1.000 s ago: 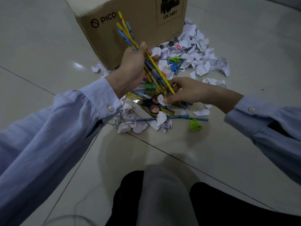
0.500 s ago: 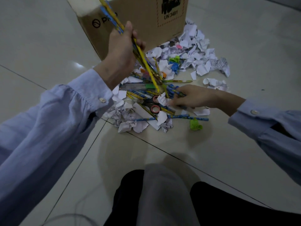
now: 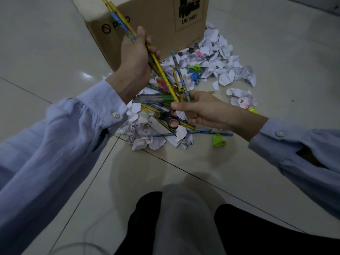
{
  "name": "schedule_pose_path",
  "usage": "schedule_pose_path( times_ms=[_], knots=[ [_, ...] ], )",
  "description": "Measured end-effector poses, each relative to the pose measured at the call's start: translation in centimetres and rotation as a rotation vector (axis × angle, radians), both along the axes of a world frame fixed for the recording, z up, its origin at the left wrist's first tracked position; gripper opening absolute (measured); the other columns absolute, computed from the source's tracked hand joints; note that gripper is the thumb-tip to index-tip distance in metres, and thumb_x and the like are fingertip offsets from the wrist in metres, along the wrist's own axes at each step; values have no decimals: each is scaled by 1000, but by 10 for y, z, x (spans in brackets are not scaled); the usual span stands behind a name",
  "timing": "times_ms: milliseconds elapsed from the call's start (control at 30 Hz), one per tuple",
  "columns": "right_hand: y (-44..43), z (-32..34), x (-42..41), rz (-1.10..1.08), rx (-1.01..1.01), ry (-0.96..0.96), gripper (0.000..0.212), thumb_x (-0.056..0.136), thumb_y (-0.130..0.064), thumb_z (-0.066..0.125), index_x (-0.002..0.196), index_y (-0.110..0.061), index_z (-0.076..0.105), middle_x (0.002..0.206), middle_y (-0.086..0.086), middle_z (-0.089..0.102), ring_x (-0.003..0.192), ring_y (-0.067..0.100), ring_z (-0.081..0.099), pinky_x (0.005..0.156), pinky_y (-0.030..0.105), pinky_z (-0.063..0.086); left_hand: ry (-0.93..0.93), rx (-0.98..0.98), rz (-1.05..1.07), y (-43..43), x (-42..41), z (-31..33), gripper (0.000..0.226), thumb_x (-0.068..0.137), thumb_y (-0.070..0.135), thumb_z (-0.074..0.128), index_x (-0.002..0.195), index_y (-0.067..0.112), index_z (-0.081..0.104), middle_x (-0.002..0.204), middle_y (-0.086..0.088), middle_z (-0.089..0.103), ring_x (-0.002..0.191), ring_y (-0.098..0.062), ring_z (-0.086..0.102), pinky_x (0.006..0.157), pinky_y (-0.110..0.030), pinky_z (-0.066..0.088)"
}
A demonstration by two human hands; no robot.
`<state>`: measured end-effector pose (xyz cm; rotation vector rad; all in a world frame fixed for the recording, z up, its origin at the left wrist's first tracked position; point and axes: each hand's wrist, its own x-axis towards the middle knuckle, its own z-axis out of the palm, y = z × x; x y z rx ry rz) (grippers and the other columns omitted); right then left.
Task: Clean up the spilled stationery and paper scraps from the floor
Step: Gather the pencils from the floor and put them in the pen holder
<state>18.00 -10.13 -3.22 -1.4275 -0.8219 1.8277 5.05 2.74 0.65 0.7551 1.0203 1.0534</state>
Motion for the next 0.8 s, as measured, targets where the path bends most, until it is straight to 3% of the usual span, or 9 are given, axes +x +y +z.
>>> schedule_pose_path(
  times_ms=[100, 200, 300, 400, 533, 667, 733, 800],
  knots=[
    [-3, -1, -1, -34, 32, -15, 16, 88, -18, 65, 98, -11, 54, 60, -5, 38, 52, 11, 22, 50, 25, 26, -32, -16, -13, -2, 0, 1, 31, 103, 23, 33, 76, 9, 42, 64, -2, 41, 44, -11, 41, 51, -25, 43],
    [-2, -2, -1, -107, 45, -20, 23, 90, -19, 63, 106, -5, 54, 70, 2, 37, 50, 9, 25, 47, 22, 30, -81, -29, -35, -3, -3, 0, 31, 103, 26, 34, 79, 9, 45, 66, -2, 43, 49, -12, 44, 55, -26, 46],
    [1, 2, -2, -167, 64, -51, 40, 92, -22, 60, 117, 9, 56, 70, 3, 48, 45, 8, 27, 42, 19, 32, -86, -48, -94, -10, 0, -3, 30, 103, 29, 34, 84, 9, 46, 70, -2, 43, 56, -14, 44, 58, -26, 47],
    [5, 7, -5, -184, 62, -73, 33, 93, -30, 59, 105, 1, 62, 68, 4, 49, 41, 7, 28, 40, 19, 32, -35, -62, -112, -20, 8, -6, 29, 102, 28, 35, 83, 9, 45, 68, -2, 42, 54, -13, 43, 57, -25, 47],
    [4, 8, -7, -239, -29, -103, 28, 93, -39, 58, 90, -11, 54, 67, 3, 49, 44, 10, 28, 45, 24, 30, 72, -101, -41, -21, 9, -14, 32, 102, 28, 36, 77, 10, 41, 62, -1, 38, 47, -12, 38, 50, -26, 40],
    [4, 9, -4, -380, -62, 4, 25, 100, -11, 33, 103, -6, 58, 73, 5, 41, 50, 14, 26, 49, 28, 26, 242, -91, -47, -20, 3, -19, 33, 94, 36, 54, 78, 10, 41, 52, 2, 33, 39, -10, 34, 47, -24, 35],
    [6, 9, -2, -386, 6, -27, 27, 98, -3, 36, 110, -5, 60, 78, 7, 39, 52, 15, 31, 49, 29, 33, 326, -102, -103, -23, 3, -19, 38, 87, 42, 62, 85, 6, 49, 41, 7, 32, 38, -10, 34, 50, -27, 36],
    [7, 11, -2, -373, 61, -43, 21, 98, -4, 46, 115, -3, 58, 86, 9, 48, 56, 15, 41, 55, 30, 46, 400, -98, -169, -24, 3, -21, 50, 82, 48, 65, 94, 1, 56, 43, 6, 32, 42, -11, 35, 55, -30, 38]
  ],
)
